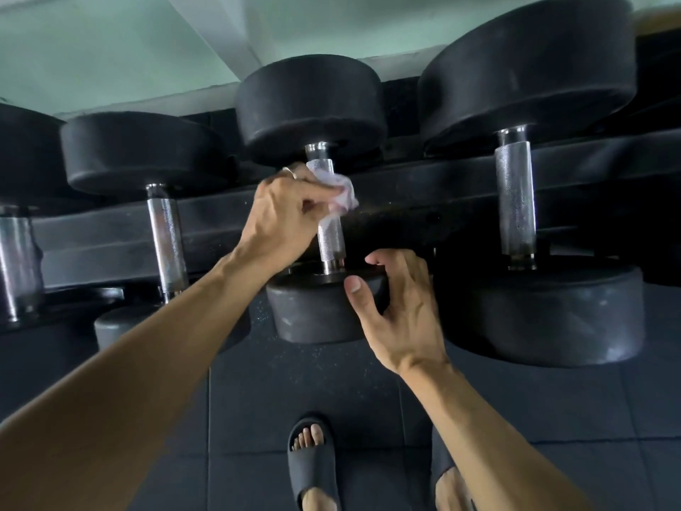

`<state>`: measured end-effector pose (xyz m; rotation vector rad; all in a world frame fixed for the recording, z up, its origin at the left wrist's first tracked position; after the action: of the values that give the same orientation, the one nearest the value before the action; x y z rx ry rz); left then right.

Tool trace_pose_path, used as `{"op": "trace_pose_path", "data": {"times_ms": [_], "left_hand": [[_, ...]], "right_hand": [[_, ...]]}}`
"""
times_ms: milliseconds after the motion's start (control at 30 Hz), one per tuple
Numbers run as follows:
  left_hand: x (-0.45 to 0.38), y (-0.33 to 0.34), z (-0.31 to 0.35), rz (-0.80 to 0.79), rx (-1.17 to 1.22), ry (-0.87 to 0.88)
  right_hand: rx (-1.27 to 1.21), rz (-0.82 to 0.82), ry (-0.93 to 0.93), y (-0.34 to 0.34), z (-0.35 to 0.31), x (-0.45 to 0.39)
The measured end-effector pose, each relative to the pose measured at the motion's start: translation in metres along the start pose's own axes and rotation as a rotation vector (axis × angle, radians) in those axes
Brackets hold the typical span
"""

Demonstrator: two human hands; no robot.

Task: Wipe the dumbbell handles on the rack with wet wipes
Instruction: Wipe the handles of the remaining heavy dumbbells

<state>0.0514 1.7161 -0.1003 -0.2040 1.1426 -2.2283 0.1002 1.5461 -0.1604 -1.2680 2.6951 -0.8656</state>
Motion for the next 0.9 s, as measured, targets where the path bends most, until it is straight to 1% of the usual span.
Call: {"op": "trace_pose_path", "data": {"times_ms": [67, 100, 133, 167, 233, 300, 333, 433, 467, 500, 600, 633, 667, 700, 733, 800, 833, 867, 900], "left_hand": [[-0.012, -0.011, -0.003, 0.146, -0.013, -0.043], [-0.013, -0.011, -0.002, 0.182, -0.013, -0.05], [-0.009, -0.008, 0.002, 0.17, -0.013, -0.031], [-0.002, -0.002, 0.008, 0.121, -0.014, 0.018], [0.014, 0.013, 0.016, -0.032, -0.044, 0.112], [0.016, 0.017, 0.014, -0.126, -0.063, 0.127], [0.011, 0.015, 0.014, -0.133, -0.053, 0.129], [-0.009, 0.005, 0.015, -0.075, -0.074, 0.126], [-0.01, 0.007, 0.012, -0.094, -0.085, 0.109], [-0.007, 0.012, 0.01, -0.149, -0.082, 0.099], [0.018, 0.04, 0.008, -0.447, -0.014, 0.133], [0.024, 0.046, 0.01, -0.53, -0.027, 0.144], [0.026, 0.048, 0.011, -0.582, -0.059, 0.155], [0.023, 0.048, 0.013, -0.596, -0.088, 0.17], [0.016, 0.045, 0.017, -0.578, -0.112, 0.197], [-0.001, 0.034, 0.023, -0.465, -0.159, 0.258], [-0.007, 0.028, 0.022, -0.406, -0.181, 0.257], [-0.009, 0.026, 0.019, -0.391, -0.185, 0.241], [-0.006, 0.03, 0.017, -0.435, -0.185, 0.234]], "right_hand": [[-0.005, 0.011, 0.008, 0.0, 0.001, 0.0], [-0.005, 0.011, 0.01, -0.001, 0.001, 0.0], [-0.002, 0.011, 0.012, -0.001, 0.001, 0.0], [0.006, 0.012, 0.013, -0.001, 0.0, -0.001], [0.025, 0.006, 0.015, -0.001, -0.001, -0.001], [0.026, -0.009, 0.032, -0.001, -0.001, 0.0], [0.023, -0.017, 0.046, -0.001, -0.001, 0.0], [0.011, -0.034, 0.11, -0.001, 0.003, 0.002], [-0.004, -0.039, 0.155, 0.0, 0.007, 0.004], [-0.035, -0.045, 0.208, 0.001, 0.012, 0.006], [-0.17, -0.063, 0.355, 0.006, 0.025, 0.016], [-0.191, -0.062, 0.384, 0.006, 0.026, 0.019], [-0.202, -0.056, 0.401, 0.006, 0.027, 0.021], [-0.21, -0.052, 0.412, 0.005, 0.027, 0.022], [-0.217, -0.051, 0.42, 0.005, 0.027, 0.022], [-0.235, -0.043, 0.437, 0.006, 0.029, 0.024], [-0.24, -0.03, 0.442, 0.006, 0.029, 0.025], [-0.243, -0.015, 0.446, 0.006, 0.03, 0.025], [-0.247, 0.001, 0.447, 0.005, 0.029, 0.026]]}}
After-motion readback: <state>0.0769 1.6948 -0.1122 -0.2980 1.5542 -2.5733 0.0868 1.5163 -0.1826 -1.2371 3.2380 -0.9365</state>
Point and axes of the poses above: each hand's wrist, its own x-axis away from the middle knuckle, its own y-axis out of the palm, z = x × y, the point moved 10 cm from there along -x, towards the middle knuckle, and after that the axes turned 6 degrees about y, right-handed, at the moved point
